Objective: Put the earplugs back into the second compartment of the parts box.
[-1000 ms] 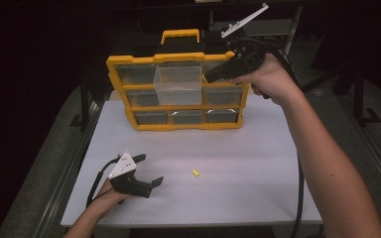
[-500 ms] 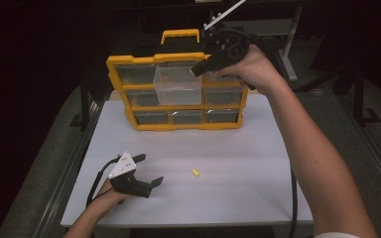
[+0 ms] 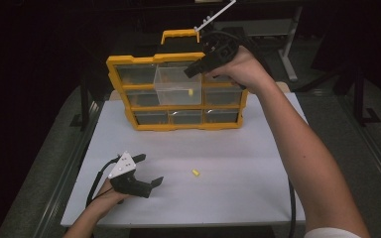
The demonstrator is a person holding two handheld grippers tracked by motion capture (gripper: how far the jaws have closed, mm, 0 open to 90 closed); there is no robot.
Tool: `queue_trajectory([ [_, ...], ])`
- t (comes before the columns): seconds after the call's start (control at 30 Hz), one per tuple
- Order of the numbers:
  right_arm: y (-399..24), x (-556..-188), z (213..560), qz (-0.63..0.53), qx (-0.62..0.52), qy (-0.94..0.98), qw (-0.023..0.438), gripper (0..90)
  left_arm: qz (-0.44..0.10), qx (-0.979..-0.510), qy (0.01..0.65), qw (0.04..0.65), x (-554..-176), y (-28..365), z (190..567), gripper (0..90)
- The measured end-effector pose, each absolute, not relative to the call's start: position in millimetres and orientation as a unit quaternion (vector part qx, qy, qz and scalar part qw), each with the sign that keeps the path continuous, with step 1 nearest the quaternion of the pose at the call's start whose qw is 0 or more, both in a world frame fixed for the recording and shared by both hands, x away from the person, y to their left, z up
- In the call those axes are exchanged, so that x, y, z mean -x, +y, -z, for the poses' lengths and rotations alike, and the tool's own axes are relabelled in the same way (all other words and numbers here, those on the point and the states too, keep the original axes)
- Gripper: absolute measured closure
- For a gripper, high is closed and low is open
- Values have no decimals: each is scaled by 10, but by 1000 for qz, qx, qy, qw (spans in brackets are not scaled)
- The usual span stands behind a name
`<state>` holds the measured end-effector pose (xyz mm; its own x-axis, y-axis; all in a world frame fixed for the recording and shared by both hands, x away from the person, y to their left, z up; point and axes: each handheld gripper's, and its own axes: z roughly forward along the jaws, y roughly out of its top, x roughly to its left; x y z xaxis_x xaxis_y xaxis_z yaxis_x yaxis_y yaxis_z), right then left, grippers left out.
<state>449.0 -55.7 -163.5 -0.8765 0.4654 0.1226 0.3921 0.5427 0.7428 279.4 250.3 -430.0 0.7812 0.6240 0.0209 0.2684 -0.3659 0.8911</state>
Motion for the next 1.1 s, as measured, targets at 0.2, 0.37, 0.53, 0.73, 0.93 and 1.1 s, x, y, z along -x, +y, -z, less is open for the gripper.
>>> queue_trajectory([
  [0.2, -670, -4459, 1598, -407, -259, 875, 36, 854, -180, -807, 277, 490, -2791, 2496, 4304, 0],
  [0.37, -803, -4404, 1553, -410, -264, 872, 46, 886, -180, -806, 277, 490, -2790, 2493, 4305, 0],
  [0.53, -904, -4346, 1594, -404, -264, 875, 45, 888, -180, -807, 277, 489, -2790, 2491, 4305, 0],
  [0.73, -993, -4283, 1691, -403, -261, 876, 46, 888, -181, -808, 278, 488, -2793, 2499, 4305, 0],
  [0.93, -1052, -4227, 1801, -404, -260, 876, 46, 881, -180, -808, 277, 488, -2793, 2495, 4306, 0],
  [1.1, -1078, -4183, 1905, -405, -259, 876, 51, 813, -180, -808, 277, 488, -2793, 2496, 4307, 0],
])
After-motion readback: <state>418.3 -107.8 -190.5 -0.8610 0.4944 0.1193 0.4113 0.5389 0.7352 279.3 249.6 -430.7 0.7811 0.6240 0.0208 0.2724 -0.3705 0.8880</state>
